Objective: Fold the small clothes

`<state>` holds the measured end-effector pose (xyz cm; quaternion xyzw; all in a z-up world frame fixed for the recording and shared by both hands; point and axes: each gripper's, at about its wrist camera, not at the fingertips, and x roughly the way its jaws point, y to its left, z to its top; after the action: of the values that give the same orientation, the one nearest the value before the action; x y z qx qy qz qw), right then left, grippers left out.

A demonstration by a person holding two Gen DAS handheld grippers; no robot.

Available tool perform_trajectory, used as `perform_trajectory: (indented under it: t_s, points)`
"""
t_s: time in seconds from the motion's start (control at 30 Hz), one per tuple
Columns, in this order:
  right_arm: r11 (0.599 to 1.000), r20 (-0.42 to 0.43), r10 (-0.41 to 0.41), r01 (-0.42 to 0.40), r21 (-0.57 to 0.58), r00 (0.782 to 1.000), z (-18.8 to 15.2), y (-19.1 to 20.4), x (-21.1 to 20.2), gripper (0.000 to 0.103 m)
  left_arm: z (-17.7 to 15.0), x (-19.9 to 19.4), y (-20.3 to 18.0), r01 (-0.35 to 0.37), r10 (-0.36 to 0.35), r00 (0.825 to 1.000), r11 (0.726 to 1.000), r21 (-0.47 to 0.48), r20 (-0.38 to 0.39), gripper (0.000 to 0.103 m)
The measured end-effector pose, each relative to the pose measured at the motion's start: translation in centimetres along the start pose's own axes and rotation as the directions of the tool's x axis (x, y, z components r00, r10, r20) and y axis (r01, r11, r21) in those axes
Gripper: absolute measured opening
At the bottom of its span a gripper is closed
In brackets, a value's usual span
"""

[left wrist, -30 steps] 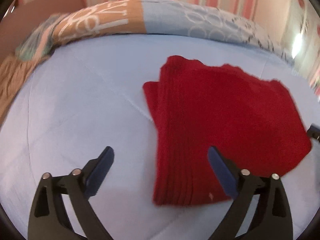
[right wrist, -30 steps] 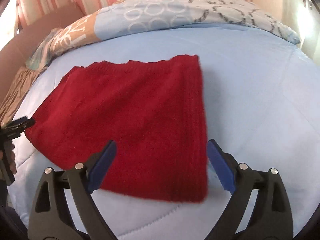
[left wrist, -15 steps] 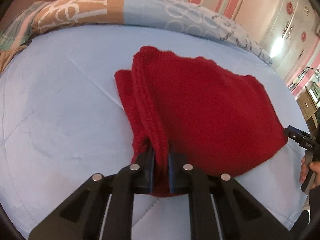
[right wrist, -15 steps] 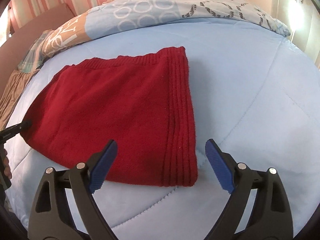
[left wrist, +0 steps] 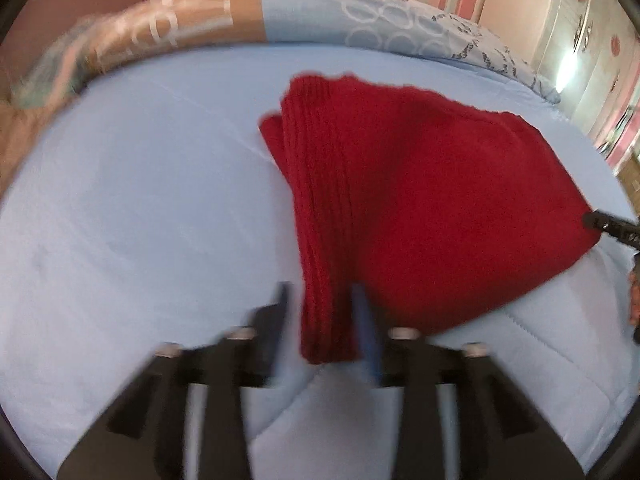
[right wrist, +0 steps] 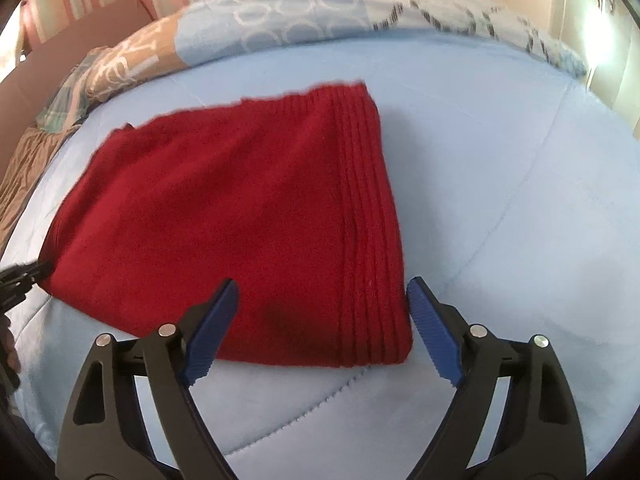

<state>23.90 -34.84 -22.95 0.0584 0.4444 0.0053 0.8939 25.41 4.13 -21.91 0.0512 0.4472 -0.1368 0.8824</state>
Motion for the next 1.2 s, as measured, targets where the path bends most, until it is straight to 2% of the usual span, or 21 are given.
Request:
perform_trajectory:
  t_s: [0.03, 0.07, 0.13, 0.2, 0.3, 0.43, 0.57, 0.67, 0.73, 0.87, 0.97, 1.03, 1.13, 1.2]
  points:
    - [1.0, 0.031, 0.004, -0.004, -0.017, 1.0, 0.3, 0.3, -0.8, 0.086, 0.4, -1.1, -0.4, -0.014, 0.013, 0.999, 1.0, 0.014, 0.029, 0.067]
    - [1.0, 0.044, 0.005, -0.004, -0.026, 0.999, 0.4, 0.5, -1.1, 0.086, 0.7, -1.9, -0.4, -0.023, 0.022, 0.998, 0.999, 0.022, 0.052, 0.077]
    - [0.999, 0.073, 0.004, 0.0, -0.054, 0.997, 0.6, 0.9, -1.5, 0.086, 2.0, -3.4, -1.2, -0.051, 0.047, 0.992, 0.998, 0.034, 0.115, 0.085]
    - [0.997, 0.078, 0.019, -0.013, -0.074, 0.997, 0.8, 1.4, -1.2, 0.086, 3.3, -2.8, -2.0, -0.028, 0.023, 0.993, 0.999, 0.043, 0.117, 0.085]
    - [0.993, 0.059, 0.038, -0.031, -0.115, 0.998, 0.9, 2.7, 0.1, 0.086, 5.0, 0.7, -3.4, -0.026, 0.022, 0.997, 0.998, 0.051, 0.07, 0.085]
    - [0.988, 0.035, 0.03, -0.024, -0.15, 0.999, 0.8, 4.1, 1.6, 0.086, 5.0, 4.9, -4.0, -0.075, 0.075, 0.997, 0.997, 0.013, 0.003, 0.085]
    - [0.994, -0.013, -0.018, 0.016, -0.107, 1.0, 0.0, 2.6, 3.5, 0.084, 3.4, 6.3, -2.9, -0.136, 0.136, 0.99, 0.991, -0.004, -0.028, 0.086]
    - [0.999, -0.017, 0.02, -0.021, -0.043, 1.0, -0.5, 1.0, 3.8, 0.08, 2.4, 7.0, -0.4, -0.069, 0.063, 0.997, 0.989, -0.128, -0.05, 0.091]
    - [0.999, -0.018, 0.021, -0.022, -0.047, 1.0, -0.6, 0.9, 3.9, 0.08, 2.2, 7.0, -0.1, -0.055, 0.049, 0.998, 0.988, -0.146, -0.042, 0.091]
    - [0.997, -0.023, -0.001, -0.001, -0.081, 1.0, -0.5, 1.7, 4.0, 0.082, 3.1, 6.5, -1.8, -0.134, 0.132, 0.99, 0.989, -0.064, -0.042, 0.091]
    - [0.997, -0.004, 0.02, -0.02, -0.08, 1.0, -0.2, 1.9, 2.5, 0.083, 4.0, 5.4, -2.5, -0.154, 0.153, 0.988, 0.987, -0.043, -0.036, 0.09]
    - [0.997, 0.042, 0.02, -0.017, -0.075, 0.999, -0.1, 1.9, 0.6, 0.094, 4.7, 4.6, -3.1, -0.178, 0.178, 0.984, 0.984, -0.022, -0.013, 0.091]
    - [0.998, 0.084, 0.024, -0.019, -0.053, 0.996, -0.4, 1.5, -1.7, 0.098, 5.1, 2.9, -4.3, -0.235, 0.234, 0.972, 0.972, 0.019, 0.026, 0.095]
    - [0.999, 0.082, 0.033, -0.032, -0.012, 0.996, -1.1, 0.9, -2.6, 0.099, 5.4, 1.8, -5.5, -0.231, 0.229, 0.972, 0.973, 0.024, 0.052, 0.095]
